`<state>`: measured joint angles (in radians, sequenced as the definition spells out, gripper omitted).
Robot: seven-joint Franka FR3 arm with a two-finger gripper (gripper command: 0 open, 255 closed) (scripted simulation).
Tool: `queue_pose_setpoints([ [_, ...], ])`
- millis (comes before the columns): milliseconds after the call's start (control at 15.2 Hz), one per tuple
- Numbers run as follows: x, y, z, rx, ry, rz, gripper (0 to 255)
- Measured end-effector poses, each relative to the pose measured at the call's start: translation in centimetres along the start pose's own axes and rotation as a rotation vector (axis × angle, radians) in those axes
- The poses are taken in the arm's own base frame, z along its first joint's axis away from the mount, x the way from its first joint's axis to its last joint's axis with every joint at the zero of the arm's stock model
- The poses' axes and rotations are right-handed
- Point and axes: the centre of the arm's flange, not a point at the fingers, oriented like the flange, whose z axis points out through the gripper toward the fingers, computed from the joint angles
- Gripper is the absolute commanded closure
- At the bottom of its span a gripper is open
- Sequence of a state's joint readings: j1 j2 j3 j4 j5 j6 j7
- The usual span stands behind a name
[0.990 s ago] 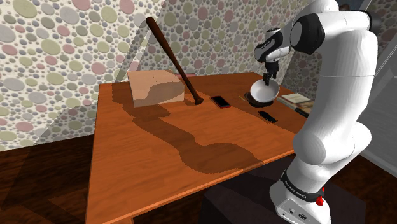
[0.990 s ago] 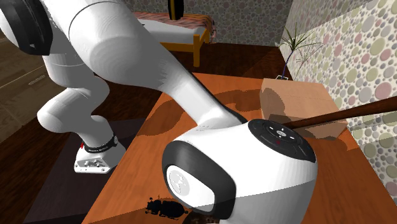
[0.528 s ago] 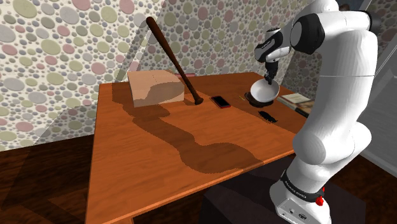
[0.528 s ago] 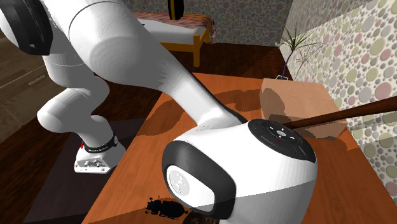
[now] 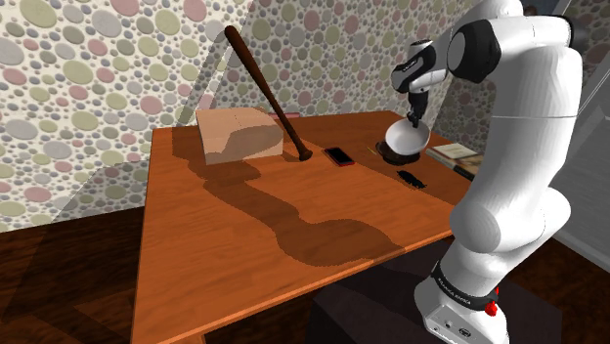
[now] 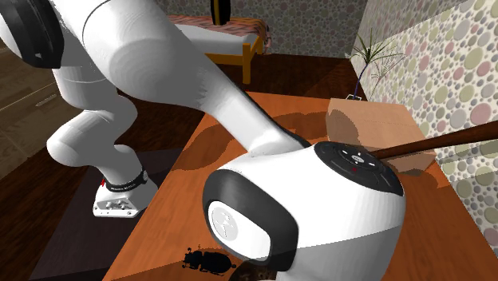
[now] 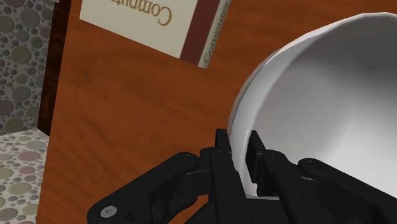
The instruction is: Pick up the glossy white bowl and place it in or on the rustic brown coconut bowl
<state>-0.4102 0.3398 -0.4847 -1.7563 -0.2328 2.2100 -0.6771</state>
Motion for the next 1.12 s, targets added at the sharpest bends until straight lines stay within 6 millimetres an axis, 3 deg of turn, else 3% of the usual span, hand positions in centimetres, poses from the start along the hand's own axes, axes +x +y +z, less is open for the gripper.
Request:
queue_pose_setpoints([
  [1122, -1.3, 2.7, -8.5, 0.000, 0.000, 0.000, 255],
])
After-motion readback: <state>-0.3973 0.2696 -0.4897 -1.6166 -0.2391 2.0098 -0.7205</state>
